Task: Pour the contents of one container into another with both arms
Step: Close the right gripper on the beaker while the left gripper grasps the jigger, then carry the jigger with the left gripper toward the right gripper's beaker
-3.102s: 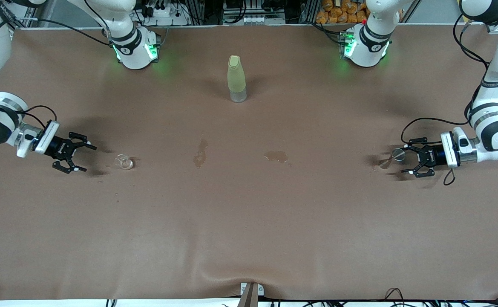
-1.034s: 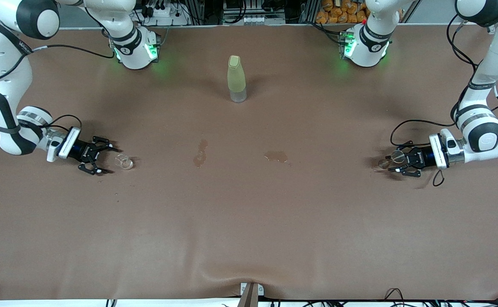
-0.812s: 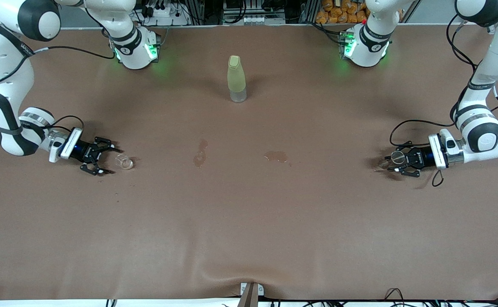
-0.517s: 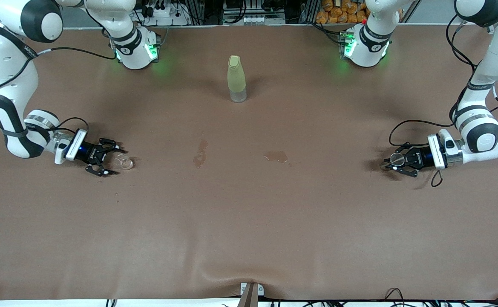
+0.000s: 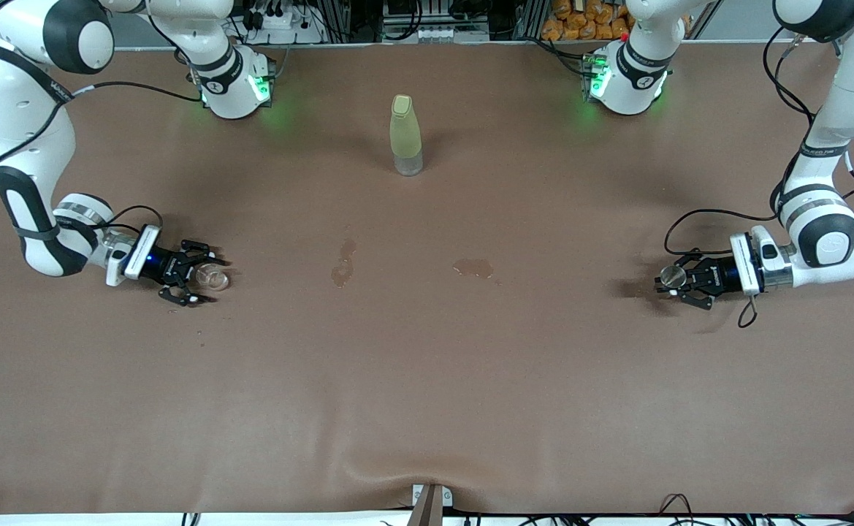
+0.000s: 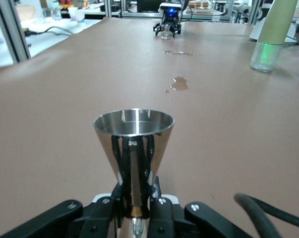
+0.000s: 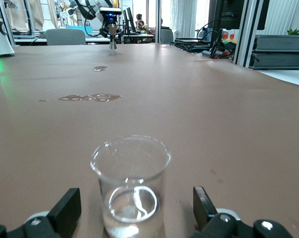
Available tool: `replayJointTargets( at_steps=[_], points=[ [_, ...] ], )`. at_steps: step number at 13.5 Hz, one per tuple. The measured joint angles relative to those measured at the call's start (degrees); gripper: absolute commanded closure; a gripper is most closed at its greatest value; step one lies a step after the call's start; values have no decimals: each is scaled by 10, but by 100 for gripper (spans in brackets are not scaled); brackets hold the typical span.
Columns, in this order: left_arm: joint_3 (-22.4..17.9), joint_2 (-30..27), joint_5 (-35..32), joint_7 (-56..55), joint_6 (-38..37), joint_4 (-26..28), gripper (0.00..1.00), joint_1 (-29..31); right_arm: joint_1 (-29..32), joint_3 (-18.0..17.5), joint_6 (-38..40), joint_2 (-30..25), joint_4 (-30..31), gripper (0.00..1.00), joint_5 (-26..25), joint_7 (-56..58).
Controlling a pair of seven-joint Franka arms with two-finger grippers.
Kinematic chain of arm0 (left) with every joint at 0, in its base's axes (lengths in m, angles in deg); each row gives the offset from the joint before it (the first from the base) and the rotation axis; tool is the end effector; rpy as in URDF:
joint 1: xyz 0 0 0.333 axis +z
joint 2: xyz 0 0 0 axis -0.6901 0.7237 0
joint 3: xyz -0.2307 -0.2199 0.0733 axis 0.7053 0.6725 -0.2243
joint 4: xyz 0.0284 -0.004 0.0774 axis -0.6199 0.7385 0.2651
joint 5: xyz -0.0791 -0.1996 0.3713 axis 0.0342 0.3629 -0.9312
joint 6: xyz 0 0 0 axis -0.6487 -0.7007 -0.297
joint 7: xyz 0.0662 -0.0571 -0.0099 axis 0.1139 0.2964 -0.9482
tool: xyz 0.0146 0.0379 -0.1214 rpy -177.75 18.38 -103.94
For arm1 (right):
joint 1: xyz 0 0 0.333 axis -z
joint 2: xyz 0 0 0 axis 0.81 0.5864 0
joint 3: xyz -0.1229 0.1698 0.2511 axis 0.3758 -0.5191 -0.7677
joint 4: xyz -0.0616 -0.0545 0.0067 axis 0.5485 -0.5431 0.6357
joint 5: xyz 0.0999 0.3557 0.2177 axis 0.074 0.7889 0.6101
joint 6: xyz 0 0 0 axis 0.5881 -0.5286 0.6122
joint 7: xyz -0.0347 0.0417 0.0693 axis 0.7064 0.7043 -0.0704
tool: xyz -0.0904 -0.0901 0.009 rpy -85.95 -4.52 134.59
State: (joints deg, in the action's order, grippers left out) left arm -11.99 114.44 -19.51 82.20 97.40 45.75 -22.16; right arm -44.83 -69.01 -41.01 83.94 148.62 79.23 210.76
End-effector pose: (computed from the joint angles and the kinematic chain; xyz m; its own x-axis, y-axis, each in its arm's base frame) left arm 0.5987 0.0968 0.1267 0.0061 -0.4429 0.8966 -0.9999 -0.0158 -0.0009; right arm 0.5173 -0.1099 0.0303 0.0379 0.3158 0.9481 0.9735 -0.2257 0.0363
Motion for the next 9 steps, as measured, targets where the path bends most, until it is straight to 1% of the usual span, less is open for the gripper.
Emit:
replayJointTargets(
  at_steps=[1, 2, 3, 6, 9],
  points=[
    [12, -9, 2, -1, 0, -6, 98, -7, -3, -1, 0, 1, 0, 0, 2, 0],
    [29, -18, 4, -3, 0, -14, 100, -12, -5, -2, 0, 2, 0, 0, 4, 0],
    [49, -25, 9, -7, 1, -21, 100, -16, -8, -2, 0, 4, 0, 0, 9, 1],
    [94, -32, 47, -18, 7, -30, 100, -22, -13, -2, 0, 9, 0, 0, 15, 4],
    [137, -34, 61, -70, 41, -39, 100, -21, -15, -2, 0, 9, -1, 0, 16, 6]
  ],
)
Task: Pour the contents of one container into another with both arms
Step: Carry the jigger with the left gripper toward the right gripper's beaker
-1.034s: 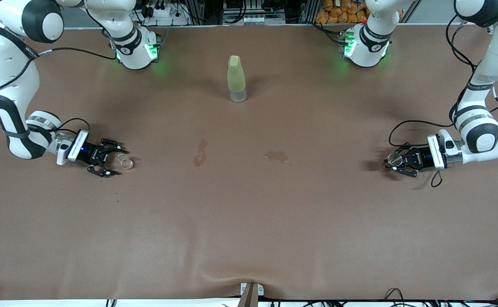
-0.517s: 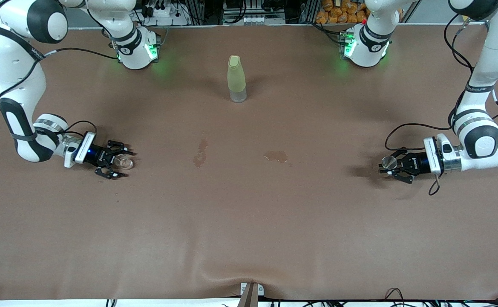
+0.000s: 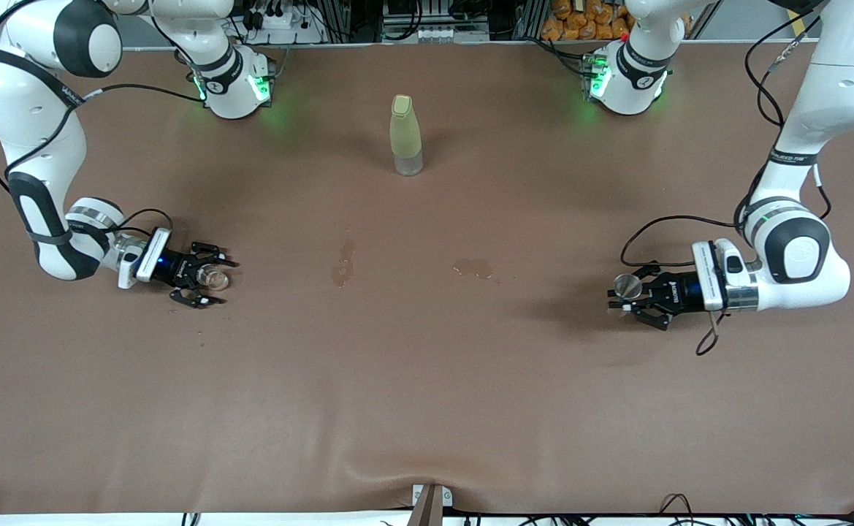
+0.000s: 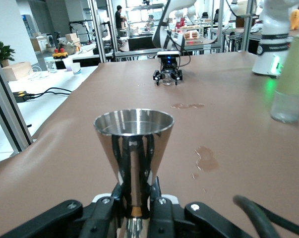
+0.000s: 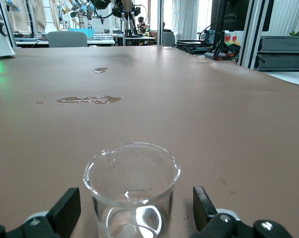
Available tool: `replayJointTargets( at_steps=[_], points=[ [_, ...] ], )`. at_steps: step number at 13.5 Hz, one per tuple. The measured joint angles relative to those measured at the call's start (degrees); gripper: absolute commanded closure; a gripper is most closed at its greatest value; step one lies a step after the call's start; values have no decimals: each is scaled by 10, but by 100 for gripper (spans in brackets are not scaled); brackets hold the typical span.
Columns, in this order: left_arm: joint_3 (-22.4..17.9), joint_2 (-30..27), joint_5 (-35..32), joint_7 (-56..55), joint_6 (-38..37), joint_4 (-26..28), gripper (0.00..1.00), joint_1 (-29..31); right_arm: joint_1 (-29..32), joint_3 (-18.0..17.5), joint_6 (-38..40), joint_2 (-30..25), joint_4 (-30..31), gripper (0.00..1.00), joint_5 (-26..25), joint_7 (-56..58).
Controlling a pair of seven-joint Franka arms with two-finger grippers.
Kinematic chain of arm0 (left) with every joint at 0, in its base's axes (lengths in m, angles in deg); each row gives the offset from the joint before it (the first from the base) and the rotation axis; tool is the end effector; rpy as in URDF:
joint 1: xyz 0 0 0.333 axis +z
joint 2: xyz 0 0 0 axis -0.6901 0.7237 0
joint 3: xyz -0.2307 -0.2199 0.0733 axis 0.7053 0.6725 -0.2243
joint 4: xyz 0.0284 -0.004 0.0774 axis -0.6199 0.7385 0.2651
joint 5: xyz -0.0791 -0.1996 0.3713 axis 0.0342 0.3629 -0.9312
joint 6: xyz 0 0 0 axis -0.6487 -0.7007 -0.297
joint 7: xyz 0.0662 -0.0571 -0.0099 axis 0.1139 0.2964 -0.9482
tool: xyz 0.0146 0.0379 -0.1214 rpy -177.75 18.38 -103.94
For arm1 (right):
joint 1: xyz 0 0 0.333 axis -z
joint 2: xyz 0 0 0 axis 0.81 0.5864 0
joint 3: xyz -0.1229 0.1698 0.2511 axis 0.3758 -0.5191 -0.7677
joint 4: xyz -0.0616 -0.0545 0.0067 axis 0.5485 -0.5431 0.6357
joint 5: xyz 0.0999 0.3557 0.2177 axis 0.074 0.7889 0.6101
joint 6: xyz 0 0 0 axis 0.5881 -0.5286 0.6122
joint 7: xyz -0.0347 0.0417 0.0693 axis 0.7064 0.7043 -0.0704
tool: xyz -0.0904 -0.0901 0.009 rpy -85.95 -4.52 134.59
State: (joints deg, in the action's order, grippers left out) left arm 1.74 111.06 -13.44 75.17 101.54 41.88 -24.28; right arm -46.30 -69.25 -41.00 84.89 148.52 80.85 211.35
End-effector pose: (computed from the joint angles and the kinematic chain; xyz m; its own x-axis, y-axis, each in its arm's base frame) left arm 0.6603 -0.0539 0.2176 -0.0871 -0.3385 0.9369 -0.9962 0.0300 -0.0818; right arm 0.5193 -0.0940 0.0230 0.0338 0.3063 0.9513 0.9747 -0.2204 0.0363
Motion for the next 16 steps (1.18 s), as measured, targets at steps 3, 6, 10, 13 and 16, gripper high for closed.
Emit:
replayJointTargets(
  at_steps=[3, 6, 10, 13, 16],
  points=[
    [42, -1, 31, -17, 47, -4, 100, -4, 0, 0, 0, 0, 0, 15, 0, 0],
    [53, -1, 70, -17, 112, -12, 100, -48, 0, 0, 3, 0, 0, 48, 0, 0],
    [53, 0, 170, -20, 175, -17, 100, -125, 0, 0, 6, 0, 0, 73, 0, 1],
    [53, 7, 232, -20, 209, -17, 100, -167, -2, 0, 1, 0, -3, 92, 1, 2],
    [53, 11, 301, -20, 262, -17, 100, -224, -2, 0, 0, 1, -8, 99, 3, 2]
  ],
)
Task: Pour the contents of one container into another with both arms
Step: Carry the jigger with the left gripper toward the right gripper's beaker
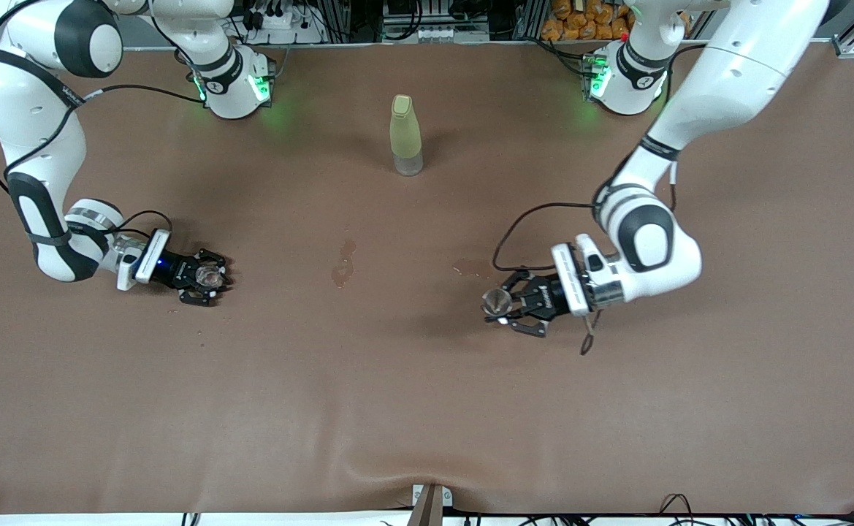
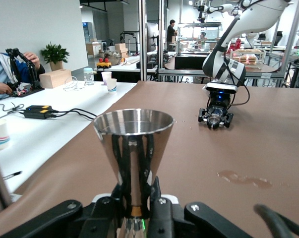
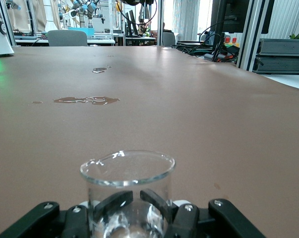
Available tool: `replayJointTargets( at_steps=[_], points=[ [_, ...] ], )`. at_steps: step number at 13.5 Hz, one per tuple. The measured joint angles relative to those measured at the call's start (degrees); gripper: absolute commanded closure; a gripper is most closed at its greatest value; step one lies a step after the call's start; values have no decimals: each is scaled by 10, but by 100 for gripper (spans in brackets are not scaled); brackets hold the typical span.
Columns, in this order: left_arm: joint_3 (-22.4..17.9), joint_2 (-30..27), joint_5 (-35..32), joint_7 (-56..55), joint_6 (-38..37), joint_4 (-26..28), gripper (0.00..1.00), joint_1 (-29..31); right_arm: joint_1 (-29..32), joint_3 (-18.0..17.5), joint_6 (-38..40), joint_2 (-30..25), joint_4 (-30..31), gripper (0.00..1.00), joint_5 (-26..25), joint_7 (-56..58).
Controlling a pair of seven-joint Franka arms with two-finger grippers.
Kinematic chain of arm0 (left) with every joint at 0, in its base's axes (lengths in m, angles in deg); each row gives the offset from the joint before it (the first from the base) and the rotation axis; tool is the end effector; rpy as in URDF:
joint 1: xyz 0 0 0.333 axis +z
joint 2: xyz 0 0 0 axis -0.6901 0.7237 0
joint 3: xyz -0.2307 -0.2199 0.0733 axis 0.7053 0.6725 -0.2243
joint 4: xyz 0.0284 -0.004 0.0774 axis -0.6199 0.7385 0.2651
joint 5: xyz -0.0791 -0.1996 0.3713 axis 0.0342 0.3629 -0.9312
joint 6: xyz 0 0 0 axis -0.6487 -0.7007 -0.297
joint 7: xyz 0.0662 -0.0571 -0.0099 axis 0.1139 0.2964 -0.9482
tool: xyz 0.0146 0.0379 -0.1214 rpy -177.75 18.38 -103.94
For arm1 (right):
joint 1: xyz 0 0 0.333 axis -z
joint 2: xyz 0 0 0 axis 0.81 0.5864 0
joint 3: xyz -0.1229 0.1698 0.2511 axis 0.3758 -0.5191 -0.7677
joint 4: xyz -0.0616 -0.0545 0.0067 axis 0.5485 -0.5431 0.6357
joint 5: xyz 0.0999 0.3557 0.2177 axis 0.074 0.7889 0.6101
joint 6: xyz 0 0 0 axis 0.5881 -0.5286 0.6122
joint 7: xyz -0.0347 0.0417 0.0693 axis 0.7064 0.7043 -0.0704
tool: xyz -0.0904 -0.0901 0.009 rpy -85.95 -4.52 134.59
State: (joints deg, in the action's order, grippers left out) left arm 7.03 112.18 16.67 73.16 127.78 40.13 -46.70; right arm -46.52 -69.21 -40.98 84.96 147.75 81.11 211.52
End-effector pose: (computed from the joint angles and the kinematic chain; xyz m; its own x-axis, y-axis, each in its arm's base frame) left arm 0.6421 -0.3199 0.2308 0.0611 -0.2586 0.9640 -0.9774 -0.2114 0.0053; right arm 0.5259 -0.0937 0.0257 0.0186 0.3096 0.9507 0.9746 -0.2179 0.0519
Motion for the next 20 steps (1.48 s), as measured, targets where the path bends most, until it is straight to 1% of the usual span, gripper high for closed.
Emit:
replayJointTargets(
  at_steps=[3, 5, 9, 11, 14, 16, 20],
  points=[
    [-1, 12, 57, 27, 46, -5, 100, -52, -1, 0, 1, 0, -4, 100, 2, 0],
    [-2, 23, 81, 60, 60, -11, 100, -74, -1, 0, 3, -3, -10, 100, 2, -9],
    [-3, 37, 91, 112, 62, -11, 100, -104, -1, 0, 33, -18, -13, 100, 2, -29],
    [-3, 47, 92, 121, 62, -10, 100, -124, -3, 0, 37, -42, -14, 100, -4, -46],
    [-3, 67, 115, 144, 65, -10, 100, -160, -6, 0, 44, -92, -12, 100, -31, -69],
    [-3, 78, 124, 158, 66, -11, 100, -171, -10, 2, 65, -115, -9, 100, -37, -77],
    [-3, 89, 151, 178, 65, -22, 100, -190, -21, 2, 123, -142, -2, 100, -39, -95]
  ],
)
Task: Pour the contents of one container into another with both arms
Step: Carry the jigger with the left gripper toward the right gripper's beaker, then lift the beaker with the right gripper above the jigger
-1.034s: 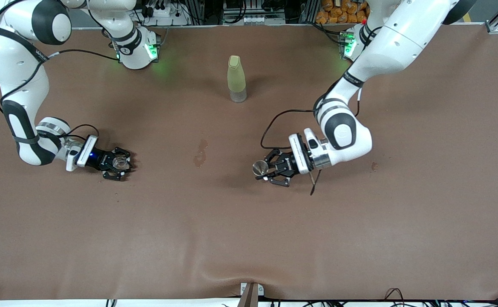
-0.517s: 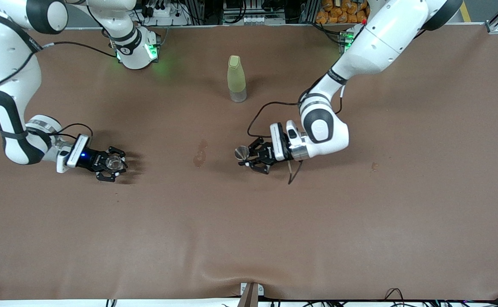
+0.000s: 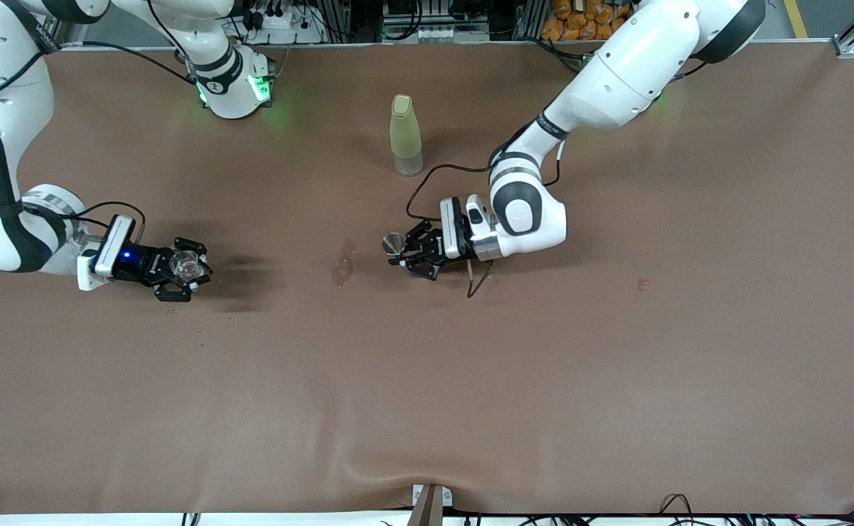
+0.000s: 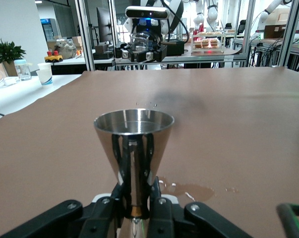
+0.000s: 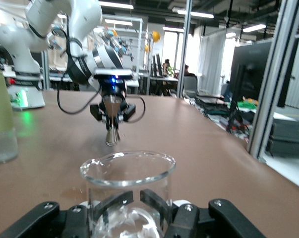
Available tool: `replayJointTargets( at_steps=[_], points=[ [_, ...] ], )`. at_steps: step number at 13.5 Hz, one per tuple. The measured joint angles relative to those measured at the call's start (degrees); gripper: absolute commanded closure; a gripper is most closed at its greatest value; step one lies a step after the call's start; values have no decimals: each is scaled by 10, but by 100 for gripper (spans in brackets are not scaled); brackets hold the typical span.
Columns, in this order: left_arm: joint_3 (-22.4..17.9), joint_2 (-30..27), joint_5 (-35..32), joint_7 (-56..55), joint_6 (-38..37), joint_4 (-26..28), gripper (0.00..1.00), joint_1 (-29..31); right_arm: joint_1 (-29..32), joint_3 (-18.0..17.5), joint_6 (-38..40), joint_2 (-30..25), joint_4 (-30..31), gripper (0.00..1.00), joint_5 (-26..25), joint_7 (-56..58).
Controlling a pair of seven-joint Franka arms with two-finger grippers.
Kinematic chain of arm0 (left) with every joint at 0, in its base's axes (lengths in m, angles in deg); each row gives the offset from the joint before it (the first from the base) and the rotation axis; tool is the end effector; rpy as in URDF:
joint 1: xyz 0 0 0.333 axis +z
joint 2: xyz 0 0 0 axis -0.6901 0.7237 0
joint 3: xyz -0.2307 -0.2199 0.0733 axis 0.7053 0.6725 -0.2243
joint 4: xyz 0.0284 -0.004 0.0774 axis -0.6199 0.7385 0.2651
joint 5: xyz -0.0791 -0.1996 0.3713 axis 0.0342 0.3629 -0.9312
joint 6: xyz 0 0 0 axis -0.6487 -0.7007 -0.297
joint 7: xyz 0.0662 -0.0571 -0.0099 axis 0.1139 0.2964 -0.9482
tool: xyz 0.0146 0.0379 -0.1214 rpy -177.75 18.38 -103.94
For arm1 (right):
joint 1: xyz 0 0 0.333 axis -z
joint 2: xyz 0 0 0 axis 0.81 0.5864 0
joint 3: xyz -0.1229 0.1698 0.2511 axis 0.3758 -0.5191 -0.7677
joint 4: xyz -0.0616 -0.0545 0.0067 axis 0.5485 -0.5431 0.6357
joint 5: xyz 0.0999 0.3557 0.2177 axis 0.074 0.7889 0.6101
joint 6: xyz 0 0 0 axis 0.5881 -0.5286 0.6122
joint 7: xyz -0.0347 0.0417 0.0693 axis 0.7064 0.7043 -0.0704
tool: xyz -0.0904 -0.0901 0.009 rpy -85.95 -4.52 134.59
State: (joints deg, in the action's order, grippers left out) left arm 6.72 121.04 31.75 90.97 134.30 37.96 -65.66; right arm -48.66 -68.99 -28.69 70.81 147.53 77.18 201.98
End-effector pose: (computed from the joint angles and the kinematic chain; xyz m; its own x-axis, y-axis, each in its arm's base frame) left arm 0.5114 -0.4943 0.1392 -0.0295 -0.2869 0.9575 -0.9965 -0.0660 -0.0504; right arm 0.5712 -0.0562 0.1808 -0.0976 0.1443 0.9847 0.9904 -0.0836 0.1104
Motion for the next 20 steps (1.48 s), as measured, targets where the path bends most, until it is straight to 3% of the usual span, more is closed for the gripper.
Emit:
replayJointTargets(
  at_steps=[4, 9, 16, 20],
  points=[
    [0, 15, 8, 0, 0, -36, 100, -23, -4, 2, 61, -44, 4, 100, -9, -68],
    [0, 54, 18, 0, 0, -83, 100, -48, -9, 10, 80, -111, 10, 100, -37, -159],
    [-1, 70, 36, 0, 0, -124, 100, -77, -77, 10, 72, -112, 23, 100, -33, -170],
    [-2, 84, 37, 0, 0, -135, 100, -82, -122, 10, 46, -112, 45, 100, 17, -176]
  ],
)
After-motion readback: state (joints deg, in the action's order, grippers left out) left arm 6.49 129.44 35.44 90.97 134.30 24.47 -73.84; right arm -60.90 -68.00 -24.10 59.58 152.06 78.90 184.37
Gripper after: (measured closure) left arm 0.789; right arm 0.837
